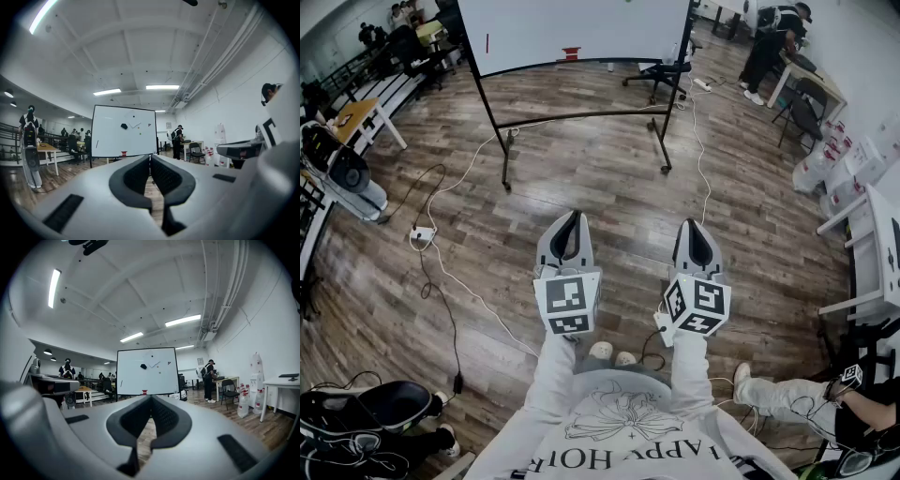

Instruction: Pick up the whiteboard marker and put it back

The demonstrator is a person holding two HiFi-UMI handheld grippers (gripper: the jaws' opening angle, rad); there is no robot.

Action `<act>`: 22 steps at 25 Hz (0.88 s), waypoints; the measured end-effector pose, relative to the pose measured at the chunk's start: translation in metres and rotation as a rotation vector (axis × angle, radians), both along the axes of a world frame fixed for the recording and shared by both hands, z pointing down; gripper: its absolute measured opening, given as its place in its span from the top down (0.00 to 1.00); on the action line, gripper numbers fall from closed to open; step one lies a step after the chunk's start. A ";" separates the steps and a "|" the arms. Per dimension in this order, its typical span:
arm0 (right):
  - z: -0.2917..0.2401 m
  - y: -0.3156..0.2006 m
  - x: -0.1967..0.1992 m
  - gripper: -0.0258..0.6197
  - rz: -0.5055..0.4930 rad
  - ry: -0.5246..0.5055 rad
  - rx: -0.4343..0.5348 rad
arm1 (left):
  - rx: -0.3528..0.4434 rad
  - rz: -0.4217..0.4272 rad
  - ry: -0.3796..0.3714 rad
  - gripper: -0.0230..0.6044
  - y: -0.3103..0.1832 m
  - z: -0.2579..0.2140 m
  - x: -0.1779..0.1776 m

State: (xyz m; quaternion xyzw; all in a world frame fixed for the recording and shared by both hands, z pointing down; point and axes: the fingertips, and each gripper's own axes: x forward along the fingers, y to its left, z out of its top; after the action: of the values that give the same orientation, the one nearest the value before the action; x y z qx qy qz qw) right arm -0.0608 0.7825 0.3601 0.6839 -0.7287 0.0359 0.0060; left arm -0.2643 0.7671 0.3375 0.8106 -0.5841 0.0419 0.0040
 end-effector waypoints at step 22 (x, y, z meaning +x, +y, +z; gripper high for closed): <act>0.019 -0.040 -0.018 0.96 0.031 -0.011 -0.014 | -0.017 0.019 -0.011 0.95 -0.048 0.018 -0.018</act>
State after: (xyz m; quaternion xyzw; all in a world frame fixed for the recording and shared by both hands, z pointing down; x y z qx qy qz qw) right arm -0.0785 0.7423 0.3790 0.6948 -0.7178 0.0446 0.0062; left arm -0.2828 0.7191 0.3554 0.8159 -0.5759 0.0513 0.0073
